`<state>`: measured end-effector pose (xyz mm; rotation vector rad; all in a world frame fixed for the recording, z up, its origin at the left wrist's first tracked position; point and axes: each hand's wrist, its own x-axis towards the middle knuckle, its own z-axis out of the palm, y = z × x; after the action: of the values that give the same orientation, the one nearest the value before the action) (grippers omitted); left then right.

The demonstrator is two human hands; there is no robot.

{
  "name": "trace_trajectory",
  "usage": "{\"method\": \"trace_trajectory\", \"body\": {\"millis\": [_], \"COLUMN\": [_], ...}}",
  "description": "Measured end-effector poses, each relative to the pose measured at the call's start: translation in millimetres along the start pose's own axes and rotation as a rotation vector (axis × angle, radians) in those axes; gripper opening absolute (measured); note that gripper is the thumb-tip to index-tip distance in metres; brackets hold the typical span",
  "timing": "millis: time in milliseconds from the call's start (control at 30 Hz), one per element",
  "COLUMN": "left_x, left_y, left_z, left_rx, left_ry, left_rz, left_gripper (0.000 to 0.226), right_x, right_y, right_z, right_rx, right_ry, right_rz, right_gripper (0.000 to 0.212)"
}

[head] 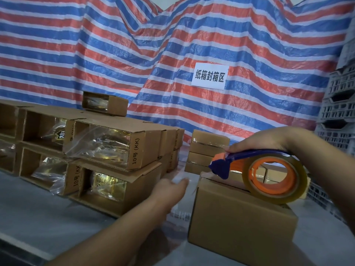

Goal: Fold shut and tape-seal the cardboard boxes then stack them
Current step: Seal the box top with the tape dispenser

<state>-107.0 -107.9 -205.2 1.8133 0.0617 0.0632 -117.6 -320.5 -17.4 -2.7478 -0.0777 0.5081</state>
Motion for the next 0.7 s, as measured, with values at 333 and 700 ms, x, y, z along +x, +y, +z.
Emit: {"method": "trace_trajectory", "body": {"millis": [333, 700], "left_x": [-2, 7], "left_y": [53, 49], "left_z": [11, 14], "left_rx": [0.161, 0.405], "left_ry": [-0.209, -0.112], "left_rz": [0.238, 0.190], "left_gripper": [0.032, 0.035], "right_x": [2, 2], "right_y": [0, -6], "right_z": [1, 0], "right_rx": [0.006, -0.037], "right_ry": [0.026, 0.027], "right_rz": [-0.017, -0.008], "right_gripper": [0.072, 0.058]}}
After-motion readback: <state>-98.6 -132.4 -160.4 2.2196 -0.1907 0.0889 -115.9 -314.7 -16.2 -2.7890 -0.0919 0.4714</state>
